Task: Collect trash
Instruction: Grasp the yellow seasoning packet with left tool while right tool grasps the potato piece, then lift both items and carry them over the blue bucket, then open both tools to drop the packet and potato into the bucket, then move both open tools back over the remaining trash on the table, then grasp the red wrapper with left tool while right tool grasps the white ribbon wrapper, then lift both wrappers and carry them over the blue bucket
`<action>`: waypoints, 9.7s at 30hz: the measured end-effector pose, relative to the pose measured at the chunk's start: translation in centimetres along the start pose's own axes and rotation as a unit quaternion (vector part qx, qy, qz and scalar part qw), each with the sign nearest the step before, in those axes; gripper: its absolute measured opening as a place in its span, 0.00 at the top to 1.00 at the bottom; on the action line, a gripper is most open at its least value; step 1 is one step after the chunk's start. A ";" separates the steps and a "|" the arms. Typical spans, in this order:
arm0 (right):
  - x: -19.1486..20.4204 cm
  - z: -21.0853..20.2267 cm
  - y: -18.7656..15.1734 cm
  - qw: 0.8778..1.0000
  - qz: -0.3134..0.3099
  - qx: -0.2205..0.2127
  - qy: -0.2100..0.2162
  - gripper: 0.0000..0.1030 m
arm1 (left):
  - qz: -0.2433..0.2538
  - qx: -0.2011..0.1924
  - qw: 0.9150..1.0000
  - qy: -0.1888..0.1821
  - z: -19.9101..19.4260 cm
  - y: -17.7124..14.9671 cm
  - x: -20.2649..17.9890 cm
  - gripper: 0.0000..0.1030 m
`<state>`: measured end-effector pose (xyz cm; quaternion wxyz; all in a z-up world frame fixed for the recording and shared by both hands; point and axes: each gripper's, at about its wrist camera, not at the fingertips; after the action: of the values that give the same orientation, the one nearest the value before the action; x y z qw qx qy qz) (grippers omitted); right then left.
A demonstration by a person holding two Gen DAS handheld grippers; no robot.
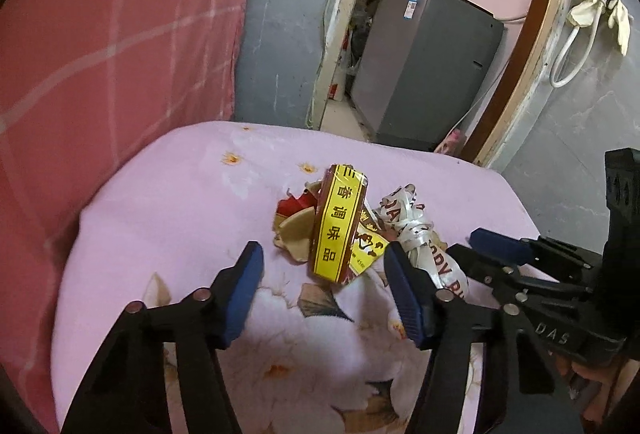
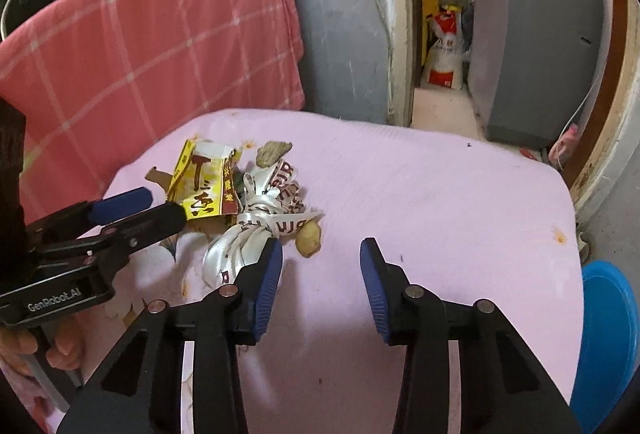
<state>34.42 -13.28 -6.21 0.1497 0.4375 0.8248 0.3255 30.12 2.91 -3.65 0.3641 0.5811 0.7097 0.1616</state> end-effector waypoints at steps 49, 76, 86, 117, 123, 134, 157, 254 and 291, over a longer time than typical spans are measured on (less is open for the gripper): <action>1.5 -3.3 -3.6 1.000 0.014 -0.006 0.026 0.88 | -0.022 0.016 0.999 -0.034 -5.8 -4.8 -0.9 0.82; 1.8 -10.5 -8.1 0.994 0.042 -0.100 0.010 0.88 | 0.073 0.000 0.996 -0.044 -8.1 -9.8 -5.2 0.82; 1.5 -14.1 -8.4 0.985 0.038 -0.168 -0.023 0.88 | 0.067 -0.050 0.995 -0.057 -9.4 -8.5 -6.5 0.82; -12.3 -27.3 -11.6 0.897 0.101 -0.325 -0.280 0.88 | 0.129 -0.191 0.947 -0.224 -5.5 -3.6 -26.6 0.82; -14.5 -25.9 -13.5 0.901 0.139 -0.291 -0.290 0.87 | 0.142 -0.132 0.953 -0.233 -2.3 -4.5 -28.9 0.81; -18.1 -22.9 -15.8 0.910 0.201 -0.234 -0.276 0.87 | 0.140 -0.028 0.965 -0.221 3.4 -4.7 -31.3 0.81; -18.2 -22.1 -14.5 0.917 0.210 -0.223 -0.256 0.57 | 0.115 -0.006 0.975 -0.189 4.6 -3.1 -28.2 0.38; 0.0 -3.2 -1.7 0.992 0.066 -0.101 0.036 0.02 | -0.061 0.006 0.998 -0.011 -4.2 -5.2 2.0 0.70; 2.8 -3.8 -2.3 0.994 0.029 -0.080 0.062 0.84 | -0.043 -0.048 0.998 -0.010 -6.6 -4.8 0.4 0.87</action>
<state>29.33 -13.46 -4.78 0.1238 0.4267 0.7908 0.4209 22.07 3.26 -2.39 0.4055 0.5339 0.7213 0.1739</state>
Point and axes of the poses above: each gripper's, at about its wrist camera, not at the fingertips, and z roughly the way its jaws point, x to its left, y to its top, and after that the axes turned 8 degrees about -z, right-handed
